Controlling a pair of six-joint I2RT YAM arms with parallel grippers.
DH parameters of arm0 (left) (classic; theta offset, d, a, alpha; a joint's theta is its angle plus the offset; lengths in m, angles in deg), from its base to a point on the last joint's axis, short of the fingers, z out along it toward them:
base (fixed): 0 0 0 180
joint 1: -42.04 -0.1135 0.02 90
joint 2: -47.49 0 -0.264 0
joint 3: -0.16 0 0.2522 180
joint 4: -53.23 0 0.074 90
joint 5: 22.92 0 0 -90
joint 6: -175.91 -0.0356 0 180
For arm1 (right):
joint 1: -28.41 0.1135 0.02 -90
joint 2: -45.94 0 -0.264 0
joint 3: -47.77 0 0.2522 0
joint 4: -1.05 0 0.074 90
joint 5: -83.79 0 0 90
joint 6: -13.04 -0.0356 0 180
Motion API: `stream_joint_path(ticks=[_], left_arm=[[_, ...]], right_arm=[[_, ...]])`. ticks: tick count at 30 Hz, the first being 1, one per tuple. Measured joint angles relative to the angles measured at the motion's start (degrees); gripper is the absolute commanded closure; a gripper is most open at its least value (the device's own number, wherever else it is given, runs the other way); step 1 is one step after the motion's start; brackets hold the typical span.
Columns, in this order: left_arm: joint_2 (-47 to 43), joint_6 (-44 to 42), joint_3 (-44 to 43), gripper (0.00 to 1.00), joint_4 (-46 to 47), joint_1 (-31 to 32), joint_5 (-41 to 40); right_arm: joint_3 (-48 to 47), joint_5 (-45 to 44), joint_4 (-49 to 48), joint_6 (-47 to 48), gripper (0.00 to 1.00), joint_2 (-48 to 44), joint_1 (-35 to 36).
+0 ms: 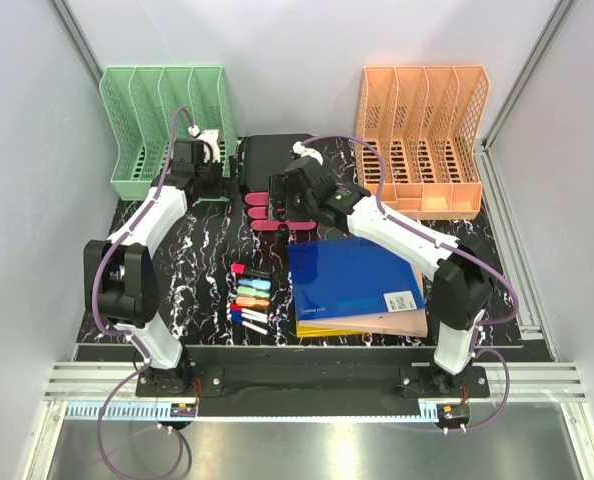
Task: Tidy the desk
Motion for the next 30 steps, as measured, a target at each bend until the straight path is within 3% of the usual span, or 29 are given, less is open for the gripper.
stream_joint_path(ticks=[9, 20, 30], left_arm=[[-1.8, -1.8, 1.2, 0.01, 0.1, 0.3, -0.7], [-11.5, -4.3, 4.9, 0.01, 0.0, 0.3, -0.2], [-15.1, -7.6, 11.5, 0.01, -1.0, 0.3, -0.5]], right_arm=[[0.0, -4.6, -3.6, -0.3, 0.25, 2.0, 0.0], [0.0, -7.6, -5.3, -0.4, 0.45, 4.1, 0.0], [-0.9, -9.4, -8.5, -1.2, 0.50, 5.9, 0.0]])
